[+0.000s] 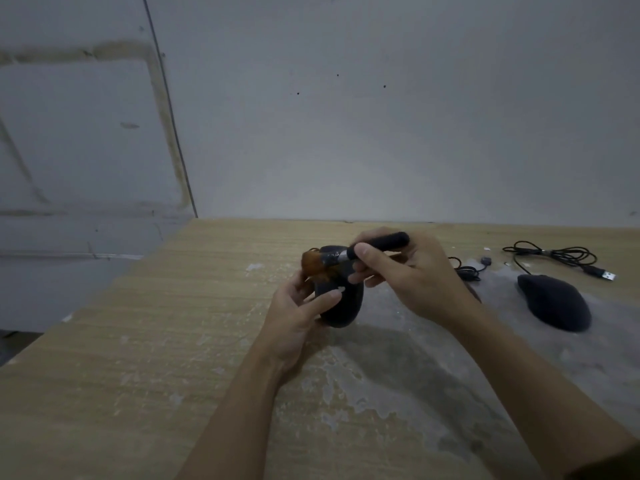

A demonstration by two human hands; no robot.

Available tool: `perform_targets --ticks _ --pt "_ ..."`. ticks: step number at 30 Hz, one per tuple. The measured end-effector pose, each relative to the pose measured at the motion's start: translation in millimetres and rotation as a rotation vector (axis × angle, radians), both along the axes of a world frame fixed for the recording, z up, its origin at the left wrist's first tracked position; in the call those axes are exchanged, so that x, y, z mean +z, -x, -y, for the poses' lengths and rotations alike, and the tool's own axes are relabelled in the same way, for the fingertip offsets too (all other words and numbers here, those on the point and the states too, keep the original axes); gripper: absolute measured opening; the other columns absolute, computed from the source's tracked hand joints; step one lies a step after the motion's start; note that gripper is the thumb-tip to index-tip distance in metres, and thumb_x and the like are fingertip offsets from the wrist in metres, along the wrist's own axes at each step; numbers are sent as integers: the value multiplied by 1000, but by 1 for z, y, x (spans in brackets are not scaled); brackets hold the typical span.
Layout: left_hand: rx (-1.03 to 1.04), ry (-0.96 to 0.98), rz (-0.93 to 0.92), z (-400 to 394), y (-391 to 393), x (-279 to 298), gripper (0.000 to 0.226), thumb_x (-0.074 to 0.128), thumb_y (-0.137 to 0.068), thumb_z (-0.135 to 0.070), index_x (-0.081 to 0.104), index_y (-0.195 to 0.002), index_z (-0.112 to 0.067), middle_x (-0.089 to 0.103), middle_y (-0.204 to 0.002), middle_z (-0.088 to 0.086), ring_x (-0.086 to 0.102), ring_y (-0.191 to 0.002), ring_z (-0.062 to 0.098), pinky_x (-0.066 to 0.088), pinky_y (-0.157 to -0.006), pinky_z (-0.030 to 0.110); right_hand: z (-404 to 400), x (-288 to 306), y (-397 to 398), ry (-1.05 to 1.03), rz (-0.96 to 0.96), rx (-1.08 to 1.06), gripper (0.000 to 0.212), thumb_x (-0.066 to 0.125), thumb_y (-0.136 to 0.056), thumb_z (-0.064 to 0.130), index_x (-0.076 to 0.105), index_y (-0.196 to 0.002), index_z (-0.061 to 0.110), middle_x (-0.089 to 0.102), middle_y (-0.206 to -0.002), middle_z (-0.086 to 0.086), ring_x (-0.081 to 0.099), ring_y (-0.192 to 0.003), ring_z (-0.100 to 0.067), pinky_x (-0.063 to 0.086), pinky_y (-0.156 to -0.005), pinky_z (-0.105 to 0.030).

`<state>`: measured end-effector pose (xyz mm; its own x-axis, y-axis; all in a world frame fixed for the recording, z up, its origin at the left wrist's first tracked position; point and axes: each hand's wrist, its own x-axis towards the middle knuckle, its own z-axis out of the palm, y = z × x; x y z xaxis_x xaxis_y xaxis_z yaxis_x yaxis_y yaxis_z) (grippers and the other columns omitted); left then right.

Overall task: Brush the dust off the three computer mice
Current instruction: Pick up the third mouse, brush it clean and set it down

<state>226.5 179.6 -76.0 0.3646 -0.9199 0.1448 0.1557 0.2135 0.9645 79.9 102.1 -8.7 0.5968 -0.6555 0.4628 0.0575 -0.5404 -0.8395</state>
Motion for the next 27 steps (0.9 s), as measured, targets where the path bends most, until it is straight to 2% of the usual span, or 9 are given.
perform_targets --ticks 4,6,10,14,18,21,23,25,27 --pt "24 -11 -6 0 0 1 63 67 -71 8 52 -124 -21 64 -118 -2 66 -101 13 53 -91 43 8 3 0 60 155 -282 11 55 -89 20 63 -83 23 68 -80 1 70 -61 -14 58 -59 -30" --pt "43 12 4 0 -2 2 64 65 -70 13 53 -121 -23 63 -120 -5 67 -99 12 55 -87 40 7 6 2 31 228 -287 9 55 -90 20 63 -87 21 67 -81 -3 70 -59 -17 58 -57 -29" --pt "49 43 -10 0 -4 1 68 63 -69 17 52 -124 -21 63 -118 -6 67 -99 13 56 -85 41 3 5 4 11 34 -65 12 55 -89 18 65 -91 11 68 -80 -7 69 -57 -25 54 -50 -28" --pt "53 45 55 0 -3 0 74 66 -68 15 49 -130 -22 59 -127 -4 64 -106 13 53 -91 43 4 5 -1 220 83 -358 10 58 -88 20 66 -92 15 65 -79 10 66 -49 -17 55 -51 -35" --pt "48 74 21 0 -4 0 73 65 -68 15 48 -129 -22 61 -124 -4 64 -108 17 53 -90 43 1 9 2 104 84 -222 13 56 -88 19 66 -84 12 67 -73 -4 65 -46 -20 47 -42 -21" --pt "39 89 -28 0 -6 -1 71 64 -68 16 50 -125 -24 62 -123 -4 64 -108 19 52 -92 43 5 13 6 170 86 -369 28 56 -87 14 63 -61 7 62 -52 -2 59 -36 -13 43 -36 -20" --pt "15 100 -52 0 -7 1 74 67 -65 14 50 -126 -24 61 -125 -2 63 -109 18 54 -90 39 7 16 9 176 142 -437 30 55 -89 16 63 -62 7 62 -53 -1 60 -38 -12 43 -36 -19" --pt "-7 114 -92 0 -8 3 76 67 -62 11 49 -129 -21 60 -126 1 64 -108 18 56 -84 35 7 18 9 67 198 -300 21 52 -92 21 64 -75 14 65 -65 -6 65 -47 -16 48 -41 -22" --pt "-35 121 -131 -1 -8 3 77 65 -63 10 47 -132 -18 59 -128 4 64 -108 19 57 -82 34 7 17 8 -11 166 -194 21 50 -92 22 64 -78 15 67 -70 -10 68 -52 -22 48 -42 -24"
